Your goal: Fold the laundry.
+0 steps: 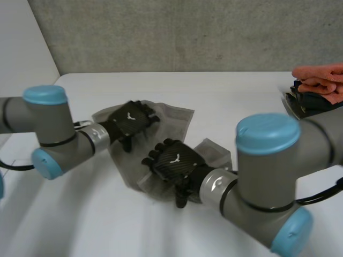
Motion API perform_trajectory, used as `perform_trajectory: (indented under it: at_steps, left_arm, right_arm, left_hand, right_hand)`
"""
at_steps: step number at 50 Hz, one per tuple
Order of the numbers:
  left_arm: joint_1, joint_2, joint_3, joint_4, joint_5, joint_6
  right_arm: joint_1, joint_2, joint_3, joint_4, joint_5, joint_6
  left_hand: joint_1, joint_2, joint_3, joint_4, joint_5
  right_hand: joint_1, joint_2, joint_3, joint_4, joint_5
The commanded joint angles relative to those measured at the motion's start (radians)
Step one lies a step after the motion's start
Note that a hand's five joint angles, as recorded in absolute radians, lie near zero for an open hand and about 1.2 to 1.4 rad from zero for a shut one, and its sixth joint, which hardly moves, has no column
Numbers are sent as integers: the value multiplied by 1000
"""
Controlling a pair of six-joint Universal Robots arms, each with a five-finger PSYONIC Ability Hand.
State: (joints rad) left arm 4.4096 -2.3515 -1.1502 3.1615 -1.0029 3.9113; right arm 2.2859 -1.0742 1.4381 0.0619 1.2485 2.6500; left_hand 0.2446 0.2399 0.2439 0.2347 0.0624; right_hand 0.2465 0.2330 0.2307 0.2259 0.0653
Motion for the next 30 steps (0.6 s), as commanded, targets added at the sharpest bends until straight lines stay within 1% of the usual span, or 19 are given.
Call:
perform_trajectory:
  at_steps: [1, 3, 4, 5, 6, 8, 12, 15, 16, 17, 18, 19, 20, 23, 24, 26, 27, 28, 30]
  left_arm:
    - [-76, -107, 90, -43, -5, 98]
    - [-84, -123, 93, -41, -5, 103]
    - [-88, -124, 95, -41, -5, 103]
    - [-93, -126, 98, -40, -6, 102]
    - [-110, -129, 115, -35, -19, 99]
    - [-118, -126, 129, -26, -25, 91]
    - [-131, -114, 138, 8, -75, 83]
    - [-142, -101, 149, 32, -183, 79]
    - [-144, -89, 149, 43, -225, 77]
    - [-144, -78, 147, 47, -249, 74]
    - [-145, -43, 136, 58, -297, 62]
    - [-145, -23, 132, 60, -312, 54]
    - [-144, 45, 113, 60, -351, 11]
    - [-144, 116, 70, 60, -375, -56]
    - [-144, 180, 26, 61, -388, -119]
    - [-141, 266, -34, 60, -401, -193]
    - [-139, 291, -51, 60, -404, -213]
    - [-139, 357, -106, 60, -410, -262]
    - [-139, 411, -164, 55, -418, -302]
  right_arm:
    - [50, 103, 15, -178, 61, -4]
    - [50, 117, 15, -194, 63, -5]
    - [50, 119, 15, -201, 65, -8]
    - [47, 119, 18, -218, 68, -13]
    - [44, 115, 21, -228, 69, -16]
    - [40, 108, 28, -251, 74, -16]
    - [40, 63, 53, -297, 97, -16]
    - [35, -7, 62, -303, 130, -12]
    - [21, -41, 64, -300, 146, -7]
    - [11, -53, 65, -298, 152, -5]
    - [-17, -82, 70, -292, 166, -2]
    - [-31, -98, 74, -286, 170, -5]
    - [-63, -133, 80, -260, 181, -8]
    - [-132, -190, 74, -187, 190, -13]
    - [-150, -200, 70, -165, 192, -12]
    - [-189, -211, 64, -122, 192, -12]
    - [-232, -220, 59, -82, 192, -12]
    - [-252, -224, 58, -62, 192, -12]
    - [-282, -230, 53, -24, 192, -13]
  left_hand:
    - [101, 106, 102, 111, 109]
    - [241, 246, 242, 251, 249]
    - [355, 360, 356, 365, 363]
    - [496, 501, 497, 506, 504]
    - [843, 848, 844, 853, 851]
    - [1130, 1135, 1131, 1140, 1138]
    - [1152, 1156, 1152, 1162, 1159]
    - [1152, 1156, 1152, 1162, 1159]
    - [1152, 1156, 1152, 1162, 1159]
    - [1152, 1156, 1152, 1162, 1159]
    - [1152, 1156, 1152, 1162, 1159]
    - [1152, 1156, 1152, 1162, 1159]
    - [1152, 1156, 1152, 1162, 1159]
    - [1152, 1156, 1152, 1162, 1159]
    - [1152, 1156, 1152, 1162, 1159]
    - [1152, 1156, 1152, 1162, 1159]
    - [1152, 1156, 1152, 1162, 1159]
    - [1152, 1156, 1152, 1162, 1159]
    - [1152, 1156, 1152, 1162, 1159]
  right_hand:
    - [223, 236, 238, 243, 229]
    - [331, 345, 347, 352, 338]
    - [422, 435, 438, 442, 428]
    - [710, 724, 726, 731, 717]
    - [885, 898, 901, 905, 892]
    - [1149, 1162, 1164, 1169, 1155]
    - [1150, 1163, 1166, 1170, 1156]
    - [1150, 1163, 1166, 1170, 1156]
    - [1150, 1163, 1166, 1170, 1156]
    - [1150, 1163, 1166, 1170, 1156]
    - [1150, 1163, 1166, 1170, 1156]
    - [1150, 1163, 1166, 1170, 1156]
    - [1150, 1163, 1166, 1170, 1156]
    - [1150, 1163, 1166, 1170, 1156]
    - [1150, 1163, 1166, 1170, 1156]
    - [1150, 1163, 1166, 1170, 1156]
    - [1150, 1163, 1166, 1170, 1156]
    - [1150, 1163, 1166, 1170, 1156]
    - [1150, 1163, 1166, 1170, 1156]
